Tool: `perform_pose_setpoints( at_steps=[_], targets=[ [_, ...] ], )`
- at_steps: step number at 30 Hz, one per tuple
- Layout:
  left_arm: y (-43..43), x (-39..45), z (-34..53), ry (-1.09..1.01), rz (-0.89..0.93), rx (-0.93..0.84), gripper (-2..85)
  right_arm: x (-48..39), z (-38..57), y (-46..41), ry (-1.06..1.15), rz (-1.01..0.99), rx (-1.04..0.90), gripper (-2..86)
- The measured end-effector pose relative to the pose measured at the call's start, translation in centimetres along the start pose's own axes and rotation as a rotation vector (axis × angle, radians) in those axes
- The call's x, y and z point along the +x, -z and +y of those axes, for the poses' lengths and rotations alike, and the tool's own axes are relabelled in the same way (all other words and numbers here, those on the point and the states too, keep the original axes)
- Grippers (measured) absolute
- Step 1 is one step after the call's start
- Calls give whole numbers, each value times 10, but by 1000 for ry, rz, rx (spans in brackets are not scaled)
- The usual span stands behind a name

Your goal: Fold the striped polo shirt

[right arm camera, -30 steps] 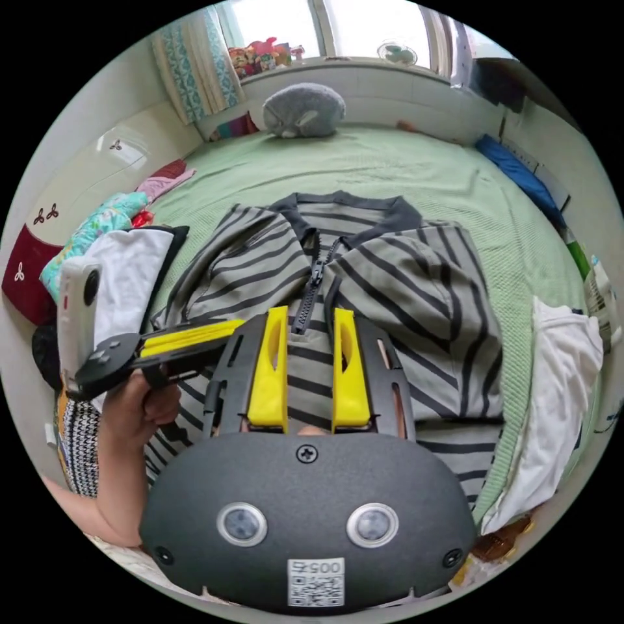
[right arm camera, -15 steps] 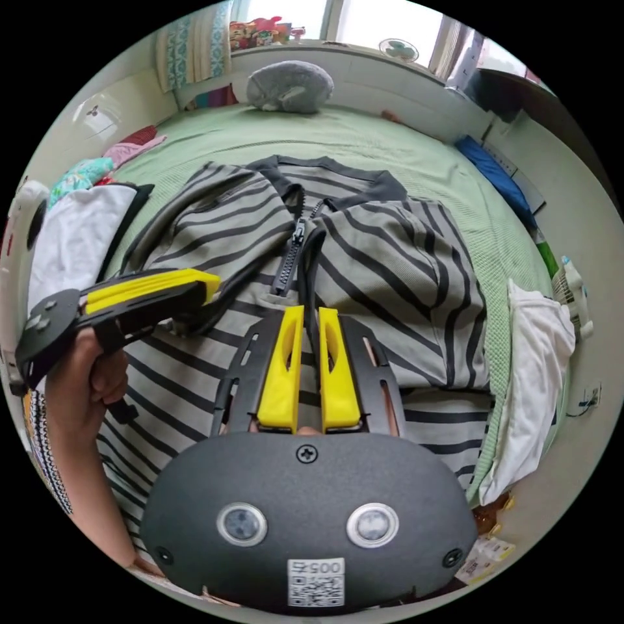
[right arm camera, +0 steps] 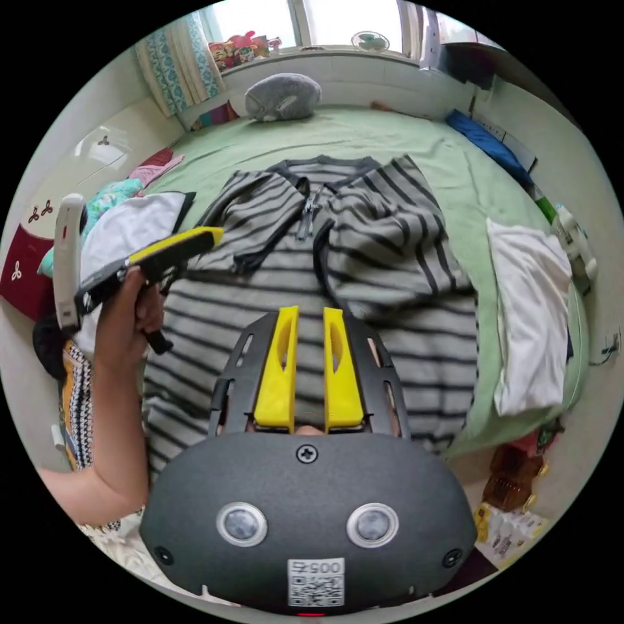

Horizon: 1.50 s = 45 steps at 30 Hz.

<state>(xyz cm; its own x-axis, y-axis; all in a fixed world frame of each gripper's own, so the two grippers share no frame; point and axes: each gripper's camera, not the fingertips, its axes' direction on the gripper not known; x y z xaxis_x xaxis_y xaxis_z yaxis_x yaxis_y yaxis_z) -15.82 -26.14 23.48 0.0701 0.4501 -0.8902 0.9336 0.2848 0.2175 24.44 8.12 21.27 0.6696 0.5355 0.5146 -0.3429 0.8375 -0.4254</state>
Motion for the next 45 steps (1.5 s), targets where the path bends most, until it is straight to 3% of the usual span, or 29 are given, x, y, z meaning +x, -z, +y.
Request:
perform_pose_setpoints(
  at_steps=[10,18,26,35,45],
  targets=[
    [73,16,128,-13,-59,-184,-5,64,156,62,-192,57,80,44],
    [96,34,153,27,-38,-173,-6,78,191,71,-216,51,66,49],
    [67,63,124,-71,-5,-177,-6,101,165,62,-225,77,94,56],
    [8,89,26,-146,60,-135,0,123,100,35,-209,158,118,61],
    [-80,93,-26,-56,26,-68,45,163,6,4,-170,202,200,86]
  ],
)
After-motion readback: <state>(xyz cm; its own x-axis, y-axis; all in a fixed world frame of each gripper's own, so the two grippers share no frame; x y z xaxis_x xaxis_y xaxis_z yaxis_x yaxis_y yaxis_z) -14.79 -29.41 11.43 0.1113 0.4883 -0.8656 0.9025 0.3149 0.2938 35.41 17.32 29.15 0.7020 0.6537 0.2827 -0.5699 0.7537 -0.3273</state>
